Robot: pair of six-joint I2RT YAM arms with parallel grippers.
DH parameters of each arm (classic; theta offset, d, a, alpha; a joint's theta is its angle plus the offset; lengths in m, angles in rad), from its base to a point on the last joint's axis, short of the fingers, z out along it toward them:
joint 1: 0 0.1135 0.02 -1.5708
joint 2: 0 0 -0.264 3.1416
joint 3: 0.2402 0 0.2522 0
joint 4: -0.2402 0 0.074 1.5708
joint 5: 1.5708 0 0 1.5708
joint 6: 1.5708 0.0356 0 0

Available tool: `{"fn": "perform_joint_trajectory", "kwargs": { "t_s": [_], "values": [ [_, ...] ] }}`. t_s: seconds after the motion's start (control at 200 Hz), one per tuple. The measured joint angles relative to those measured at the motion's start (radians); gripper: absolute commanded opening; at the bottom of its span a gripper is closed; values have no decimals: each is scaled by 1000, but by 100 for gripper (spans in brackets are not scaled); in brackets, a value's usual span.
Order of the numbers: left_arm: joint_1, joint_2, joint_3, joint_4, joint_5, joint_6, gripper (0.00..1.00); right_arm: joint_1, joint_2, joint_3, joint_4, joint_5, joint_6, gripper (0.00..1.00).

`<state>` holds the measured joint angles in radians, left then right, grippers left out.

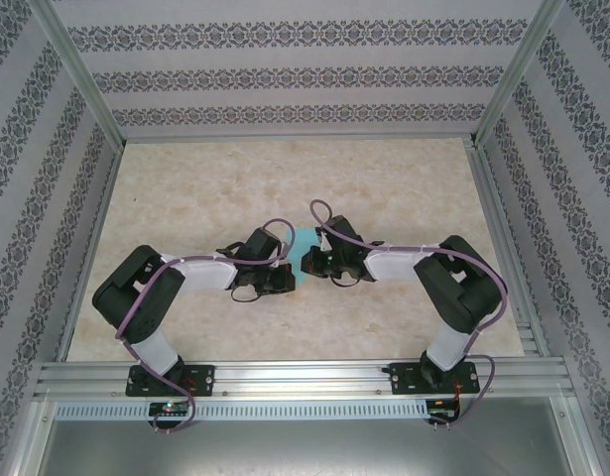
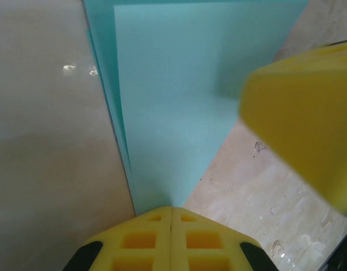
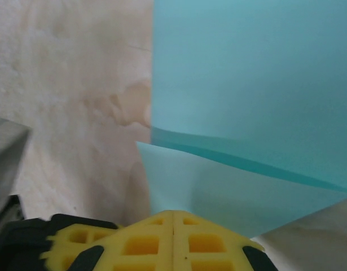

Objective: Fold a paper plane with a square sheet of paper (pick it up from the middle)
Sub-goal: Third fold the triangle at the center of the table.

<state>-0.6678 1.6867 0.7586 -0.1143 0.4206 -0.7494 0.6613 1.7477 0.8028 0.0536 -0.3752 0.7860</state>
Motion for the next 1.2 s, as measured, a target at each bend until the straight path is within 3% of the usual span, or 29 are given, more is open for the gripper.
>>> {"fn": "perform_joint_trajectory", "kwargs": {
  "t_s": [0.445,0.624,0.889,1.199],
  "values": [
    [0,-2,-2,-1,0,0,0,-79,51,46,-63,18,-28,0],
    [0,-2,-2,0,0,0,0,-114,32,58,-96,85,-56,0],
    [0,-4,-3,-2,1,0,0,-19,-115,24,-51,120,-29,0],
    [0,-4,-3,-2,1,3,0,6,1,0,-10,77,29,0]
  ]
}}
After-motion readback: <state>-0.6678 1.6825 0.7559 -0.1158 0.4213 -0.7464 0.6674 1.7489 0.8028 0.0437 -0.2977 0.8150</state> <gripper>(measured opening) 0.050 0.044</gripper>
